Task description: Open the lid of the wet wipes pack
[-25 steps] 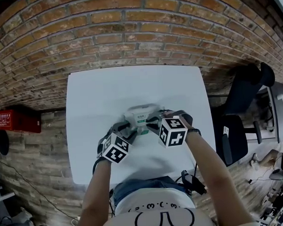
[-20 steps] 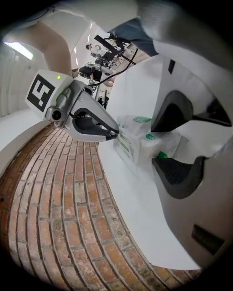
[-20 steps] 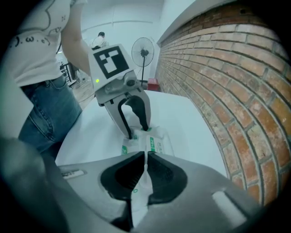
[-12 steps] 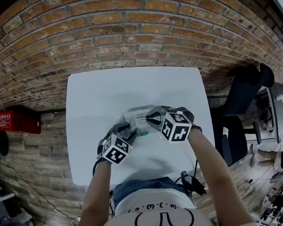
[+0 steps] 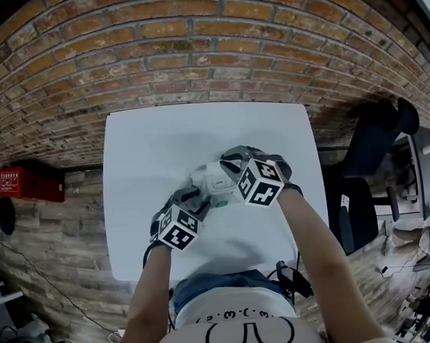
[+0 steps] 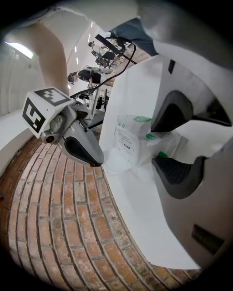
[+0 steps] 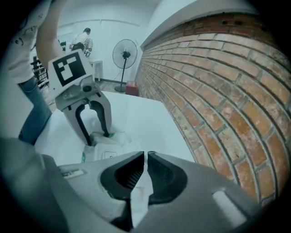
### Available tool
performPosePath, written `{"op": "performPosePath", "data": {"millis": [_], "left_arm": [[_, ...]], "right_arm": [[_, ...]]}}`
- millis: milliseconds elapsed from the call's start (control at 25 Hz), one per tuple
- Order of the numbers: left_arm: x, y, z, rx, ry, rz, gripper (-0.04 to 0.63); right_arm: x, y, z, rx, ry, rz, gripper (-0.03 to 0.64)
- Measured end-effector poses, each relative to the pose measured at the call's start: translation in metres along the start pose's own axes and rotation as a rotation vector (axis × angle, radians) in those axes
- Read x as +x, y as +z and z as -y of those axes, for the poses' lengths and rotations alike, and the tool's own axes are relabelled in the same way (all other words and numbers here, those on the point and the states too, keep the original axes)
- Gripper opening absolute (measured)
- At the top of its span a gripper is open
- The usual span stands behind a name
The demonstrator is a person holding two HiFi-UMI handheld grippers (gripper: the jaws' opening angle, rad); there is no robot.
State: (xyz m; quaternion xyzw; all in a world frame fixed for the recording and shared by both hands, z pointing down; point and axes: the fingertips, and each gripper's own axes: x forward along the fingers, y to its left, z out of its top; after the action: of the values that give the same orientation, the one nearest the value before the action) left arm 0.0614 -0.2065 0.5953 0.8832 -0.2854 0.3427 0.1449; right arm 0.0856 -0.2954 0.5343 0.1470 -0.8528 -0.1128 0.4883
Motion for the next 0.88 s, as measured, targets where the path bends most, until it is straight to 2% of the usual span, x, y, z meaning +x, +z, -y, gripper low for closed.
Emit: {"op": "performPosePath", "data": {"millis": [480, 680, 880], "left_arm": [[-0.002, 0.001, -0.001, -0.004, 0.012, -0.004, 0.179], [-0.005, 0.003, -0.002, 0.000, 0.026, 0.000, 0.179], [-0.017, 0.015, -0.008, -0.027, 0.045, 0.047, 0.179]], "right_arm": [[0.031, -0.007, 0.020, 0.067, -0.097, -0.035, 0.027], [0.038, -0.010, 0.021, 0.109, -0.096, -0.059, 0.026], [0.038, -0.009, 0.022, 0.148, -0.096, -0.057, 0.026]]}}
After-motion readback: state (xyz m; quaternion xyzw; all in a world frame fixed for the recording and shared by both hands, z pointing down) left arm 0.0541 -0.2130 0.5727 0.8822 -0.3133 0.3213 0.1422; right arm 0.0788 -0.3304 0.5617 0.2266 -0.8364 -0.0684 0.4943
